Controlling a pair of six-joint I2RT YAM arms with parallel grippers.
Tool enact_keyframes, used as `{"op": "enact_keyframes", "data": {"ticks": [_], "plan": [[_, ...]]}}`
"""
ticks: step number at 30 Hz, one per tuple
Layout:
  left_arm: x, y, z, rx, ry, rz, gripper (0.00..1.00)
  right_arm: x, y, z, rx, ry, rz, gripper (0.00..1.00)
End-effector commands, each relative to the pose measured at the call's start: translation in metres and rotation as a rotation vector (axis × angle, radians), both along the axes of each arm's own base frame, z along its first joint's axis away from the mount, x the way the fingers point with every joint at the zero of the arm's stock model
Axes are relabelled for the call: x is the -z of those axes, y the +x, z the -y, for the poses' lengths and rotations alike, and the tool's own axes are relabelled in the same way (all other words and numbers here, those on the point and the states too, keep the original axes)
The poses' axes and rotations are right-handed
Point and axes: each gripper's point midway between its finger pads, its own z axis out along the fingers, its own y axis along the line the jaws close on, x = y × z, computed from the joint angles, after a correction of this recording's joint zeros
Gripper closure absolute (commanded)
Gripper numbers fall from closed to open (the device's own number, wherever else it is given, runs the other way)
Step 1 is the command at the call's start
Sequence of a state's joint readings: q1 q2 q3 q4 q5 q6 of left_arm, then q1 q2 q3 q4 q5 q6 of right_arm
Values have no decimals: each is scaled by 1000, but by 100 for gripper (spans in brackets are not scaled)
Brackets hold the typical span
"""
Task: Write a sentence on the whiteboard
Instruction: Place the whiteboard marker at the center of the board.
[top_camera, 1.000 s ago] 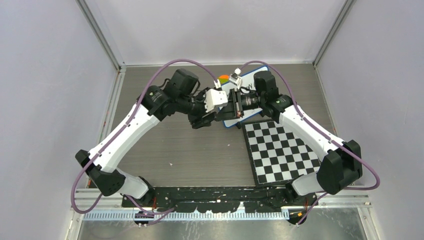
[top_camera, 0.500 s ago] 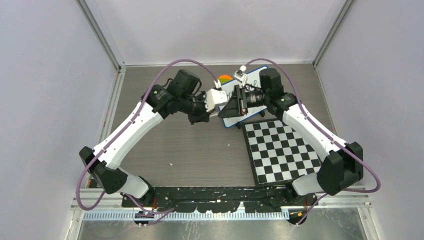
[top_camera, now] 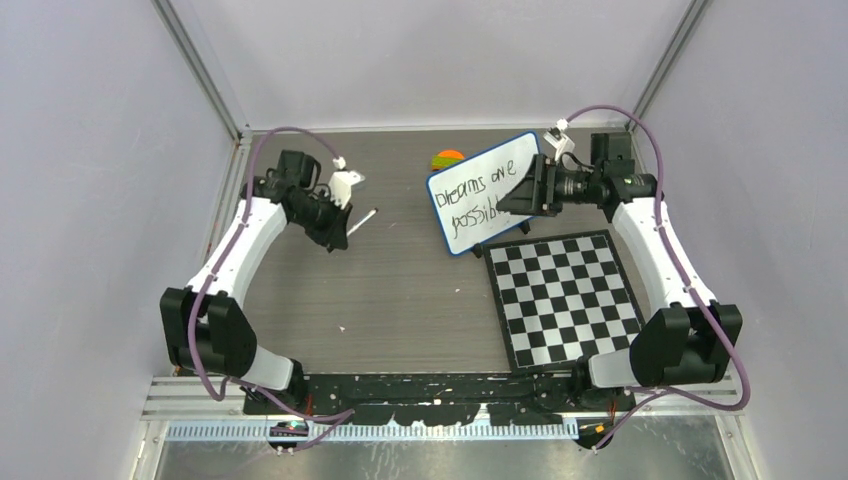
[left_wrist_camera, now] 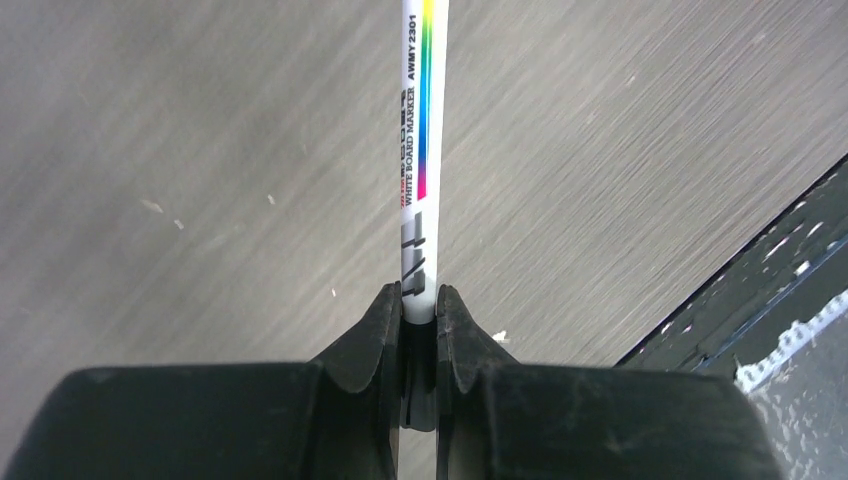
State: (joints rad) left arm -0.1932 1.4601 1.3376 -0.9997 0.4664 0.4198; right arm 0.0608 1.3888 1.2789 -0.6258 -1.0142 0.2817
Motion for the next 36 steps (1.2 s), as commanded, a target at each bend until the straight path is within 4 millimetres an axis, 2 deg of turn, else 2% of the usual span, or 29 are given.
{"op": "enact_keyframes", "data": {"ticks": [1,4,8,15,21,29,32,36], "plan": [[53,-4,-28,5,129,5,100,35,-24,36,16,-235,61,26],[84,-8,-39,-9,189,-8,100,57,-28,54,56,-329,69,26],[107,-11,-38,-22,199,-36,98,72,-30,75,104,-405,79,25],[140,-18,-26,65,287,-55,92,84,-33,81,117,-434,61,25],[158,-23,-22,109,367,-77,80,87,-34,85,129,-452,56,25],[155,-33,-21,145,408,-71,62,89,-37,86,124,-468,65,23],[144,-38,-19,151,389,-70,53,85,-38,87,117,-473,77,23],[118,-39,-14,149,352,-50,39,81,-39,89,108,-487,86,20]]}}
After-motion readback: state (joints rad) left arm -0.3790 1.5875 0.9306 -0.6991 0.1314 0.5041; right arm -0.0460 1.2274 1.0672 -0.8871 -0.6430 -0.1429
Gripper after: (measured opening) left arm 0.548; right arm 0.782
